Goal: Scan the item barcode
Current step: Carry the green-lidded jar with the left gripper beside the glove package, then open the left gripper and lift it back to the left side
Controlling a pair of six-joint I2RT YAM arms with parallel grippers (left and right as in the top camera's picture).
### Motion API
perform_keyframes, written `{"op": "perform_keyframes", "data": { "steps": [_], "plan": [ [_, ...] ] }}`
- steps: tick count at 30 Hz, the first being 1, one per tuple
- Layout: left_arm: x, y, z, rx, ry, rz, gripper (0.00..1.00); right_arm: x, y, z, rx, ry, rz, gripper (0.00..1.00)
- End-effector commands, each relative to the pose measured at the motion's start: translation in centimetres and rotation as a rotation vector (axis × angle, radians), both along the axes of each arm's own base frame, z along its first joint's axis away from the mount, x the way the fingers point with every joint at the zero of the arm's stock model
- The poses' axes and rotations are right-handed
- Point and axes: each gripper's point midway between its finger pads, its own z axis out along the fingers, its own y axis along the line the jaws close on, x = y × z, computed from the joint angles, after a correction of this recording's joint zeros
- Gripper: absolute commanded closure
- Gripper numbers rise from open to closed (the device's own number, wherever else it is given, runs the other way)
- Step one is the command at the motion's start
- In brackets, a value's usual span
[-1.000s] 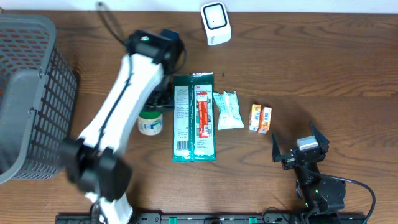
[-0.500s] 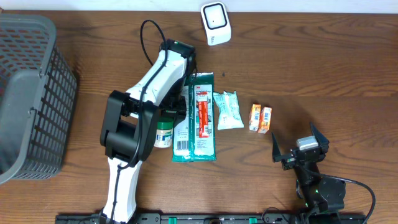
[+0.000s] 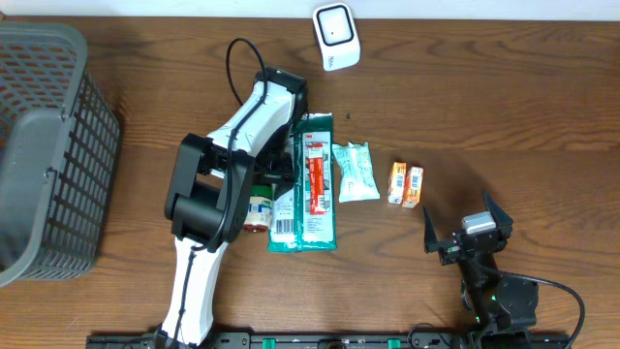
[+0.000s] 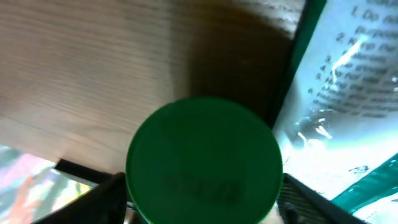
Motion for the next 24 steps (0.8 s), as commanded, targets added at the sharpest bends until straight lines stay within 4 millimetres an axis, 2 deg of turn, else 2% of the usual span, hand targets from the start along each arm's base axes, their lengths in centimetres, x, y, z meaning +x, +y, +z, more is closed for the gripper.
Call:
{"op": "perform_keyframes", "data": {
  "steps": [1, 5, 13, 19, 24],
  "plan": [
    [0.0, 0.0, -0.1, -0.003, 0.007, 0.003, 0.18, 0.0, 0.1, 0.0, 0.003, 0.001, 0.004, 0.01],
    [0.2, -0.1, -0.3, -0.008, -0.003, 0.003, 0.11, 0.0, 0.1, 0.0, 0.003, 0.001, 0.004, 0.01],
    [0.6, -0.1, 0.4, -0.021, -0.027, 0.009, 0.09, 0.0, 0.1, 0.0, 0.003, 0.001, 0.004, 0.01],
    [2.3, -0.5, 2.8, -0.080, -0.123, 0.038, 0.09, 0.0, 0.1, -0.1, 0.003, 0.001, 0.004, 0.01],
    [5.0, 0.1, 6.4, -0.137, -0.278, 0.076, 0.09, 0.0, 0.1, 0.0, 0.003, 0.001, 0.004, 0.01]
  ]
}}
